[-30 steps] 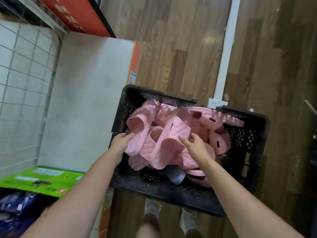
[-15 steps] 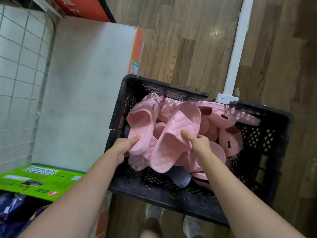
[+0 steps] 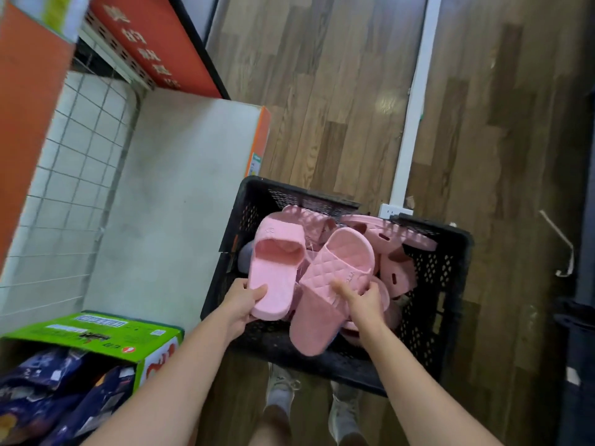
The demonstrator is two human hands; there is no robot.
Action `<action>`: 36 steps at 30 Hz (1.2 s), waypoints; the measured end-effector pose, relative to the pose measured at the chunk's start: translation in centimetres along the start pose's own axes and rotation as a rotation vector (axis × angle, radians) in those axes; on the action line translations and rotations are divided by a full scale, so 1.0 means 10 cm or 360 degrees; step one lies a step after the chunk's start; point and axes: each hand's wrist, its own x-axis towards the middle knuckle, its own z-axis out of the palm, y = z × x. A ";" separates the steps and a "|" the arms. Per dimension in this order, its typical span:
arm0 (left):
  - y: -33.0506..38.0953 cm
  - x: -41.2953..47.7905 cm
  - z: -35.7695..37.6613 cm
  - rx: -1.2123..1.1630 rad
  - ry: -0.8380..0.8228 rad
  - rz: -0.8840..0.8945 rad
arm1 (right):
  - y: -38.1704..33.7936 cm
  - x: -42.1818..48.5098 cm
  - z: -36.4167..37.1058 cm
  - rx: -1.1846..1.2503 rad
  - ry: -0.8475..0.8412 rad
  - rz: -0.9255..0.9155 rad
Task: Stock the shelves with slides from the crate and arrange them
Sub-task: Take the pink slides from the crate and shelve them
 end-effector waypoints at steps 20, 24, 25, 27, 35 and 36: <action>0.41 -3.11 -0.20 -0.0069 -0.0150 0.0847 | -1.07 -2.53 -1.73 0.0013 -0.0047 -0.0871; 0.47 -3.71 -0.25 -0.0026 -0.0226 0.0985 | -1.13 -3.10 -2.09 0.0134 -0.0070 -0.1044; 0.49 -3.85 -0.25 -0.0022 -0.0265 0.1017 | -1.15 -3.23 -2.18 0.0142 -0.0066 -0.1091; 0.51 -4.10 -0.26 -0.0022 -0.0342 0.1078 | -1.16 -3.47 -2.38 0.0184 -0.0063 -0.1171; 0.81 -4.89 -0.16 0.0065 -0.0637 0.1468 | -1.18 -4.21 -2.99 0.0405 0.0113 -0.1382; 0.85 -4.95 -0.14 0.0099 -0.0678 0.1521 | -1.18 -4.28 -3.05 0.0428 0.0158 -0.1407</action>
